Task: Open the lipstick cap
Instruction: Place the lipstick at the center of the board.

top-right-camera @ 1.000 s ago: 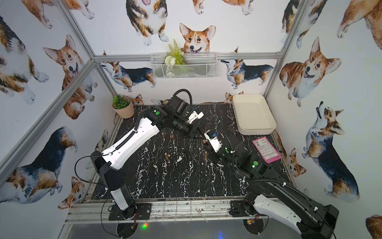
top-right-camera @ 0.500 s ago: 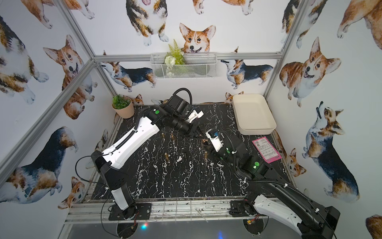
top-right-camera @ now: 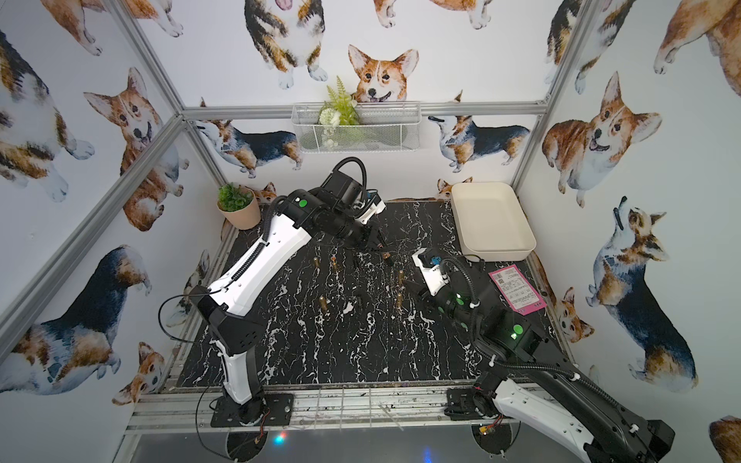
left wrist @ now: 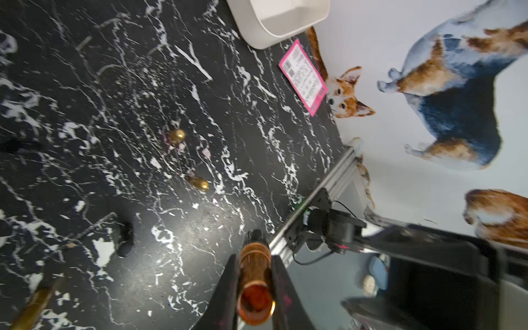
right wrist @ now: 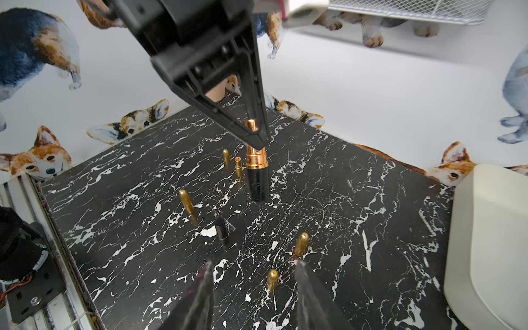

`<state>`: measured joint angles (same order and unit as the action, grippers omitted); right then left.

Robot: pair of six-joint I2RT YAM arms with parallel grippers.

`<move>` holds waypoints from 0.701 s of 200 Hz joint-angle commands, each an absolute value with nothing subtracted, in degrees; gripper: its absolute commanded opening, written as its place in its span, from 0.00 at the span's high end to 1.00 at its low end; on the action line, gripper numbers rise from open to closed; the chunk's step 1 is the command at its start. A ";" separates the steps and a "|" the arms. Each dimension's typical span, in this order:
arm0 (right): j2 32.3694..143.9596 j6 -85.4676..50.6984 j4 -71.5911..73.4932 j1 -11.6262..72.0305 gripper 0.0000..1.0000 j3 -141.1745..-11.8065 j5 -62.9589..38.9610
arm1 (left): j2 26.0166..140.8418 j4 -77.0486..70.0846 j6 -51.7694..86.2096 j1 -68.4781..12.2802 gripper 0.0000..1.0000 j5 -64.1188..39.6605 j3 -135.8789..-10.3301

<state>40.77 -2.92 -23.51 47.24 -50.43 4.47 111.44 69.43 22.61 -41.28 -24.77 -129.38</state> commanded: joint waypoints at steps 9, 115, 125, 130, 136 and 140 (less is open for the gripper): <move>38.86 -3.34 -27.19 47.37 0.51 -52.69 7.16 | 116.20 73.82 20.04 -41.01 0.80 -11.50 -133.32; 36.04 -2.64 -34.65 47.37 0.51 -53.65 11.33 | 130.54 60.62 20.20 -39.79 0.80 2.30 -132.37; 36.04 -2.48 -35.33 47.36 0.51 -53.87 11.48 | 130.95 58.79 20.53 -39.70 0.80 2.85 -131.11; 36.04 -2.35 -35.71 47.30 0.51 -53.96 11.60 | 131.04 57.83 20.57 -39.65 0.80 3.09 -130.49; 35.99 -2.25 -35.98 47.37 0.51 -53.98 11.76 | 131.11 56.60 20.86 -39.71 0.80 3.45 -129.65; 35.93 -2.13 -36.08 47.36 0.51 -54.00 11.78 | 131.14 55.75 20.94 -39.59 0.79 3.58 -129.12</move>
<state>36.12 -2.90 -34.06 47.24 -53.32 10.50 130.67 61.43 20.29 -39.77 0.86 -131.09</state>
